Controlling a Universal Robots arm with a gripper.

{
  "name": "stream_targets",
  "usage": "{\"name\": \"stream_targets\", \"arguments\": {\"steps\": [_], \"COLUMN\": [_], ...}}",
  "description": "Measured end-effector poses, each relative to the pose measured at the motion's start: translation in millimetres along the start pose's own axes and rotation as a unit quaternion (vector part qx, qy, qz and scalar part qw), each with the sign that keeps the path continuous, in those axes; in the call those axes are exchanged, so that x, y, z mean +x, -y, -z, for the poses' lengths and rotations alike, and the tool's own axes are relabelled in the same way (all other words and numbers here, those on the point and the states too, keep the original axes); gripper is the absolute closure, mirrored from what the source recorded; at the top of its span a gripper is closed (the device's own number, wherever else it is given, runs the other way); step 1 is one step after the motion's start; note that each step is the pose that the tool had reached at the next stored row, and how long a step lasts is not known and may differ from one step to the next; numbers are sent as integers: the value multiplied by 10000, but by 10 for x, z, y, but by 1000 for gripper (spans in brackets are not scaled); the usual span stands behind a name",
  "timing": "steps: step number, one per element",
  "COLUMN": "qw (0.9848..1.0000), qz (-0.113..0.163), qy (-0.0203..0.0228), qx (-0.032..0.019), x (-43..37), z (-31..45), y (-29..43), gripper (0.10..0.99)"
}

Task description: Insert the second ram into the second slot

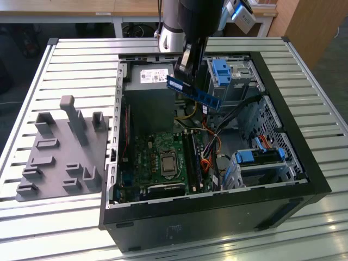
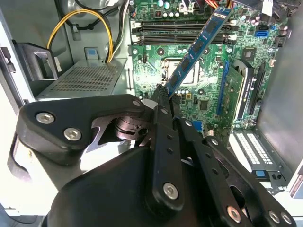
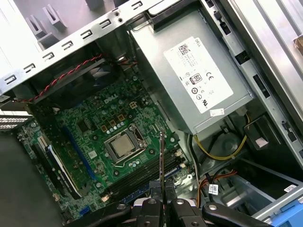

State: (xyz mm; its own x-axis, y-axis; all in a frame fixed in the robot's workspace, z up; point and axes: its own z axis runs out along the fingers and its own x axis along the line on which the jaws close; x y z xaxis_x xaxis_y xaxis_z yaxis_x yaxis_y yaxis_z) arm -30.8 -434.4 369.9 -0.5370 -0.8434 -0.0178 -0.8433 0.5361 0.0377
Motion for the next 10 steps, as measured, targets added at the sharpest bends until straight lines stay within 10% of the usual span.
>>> {"name": "stream_targets", "arguments": {"steps": [10], "qw": [9998], "qz": [-201], "qy": [7], "qx": [3], "x": [0], "z": [-1], "y": [0], "gripper": [949]}}
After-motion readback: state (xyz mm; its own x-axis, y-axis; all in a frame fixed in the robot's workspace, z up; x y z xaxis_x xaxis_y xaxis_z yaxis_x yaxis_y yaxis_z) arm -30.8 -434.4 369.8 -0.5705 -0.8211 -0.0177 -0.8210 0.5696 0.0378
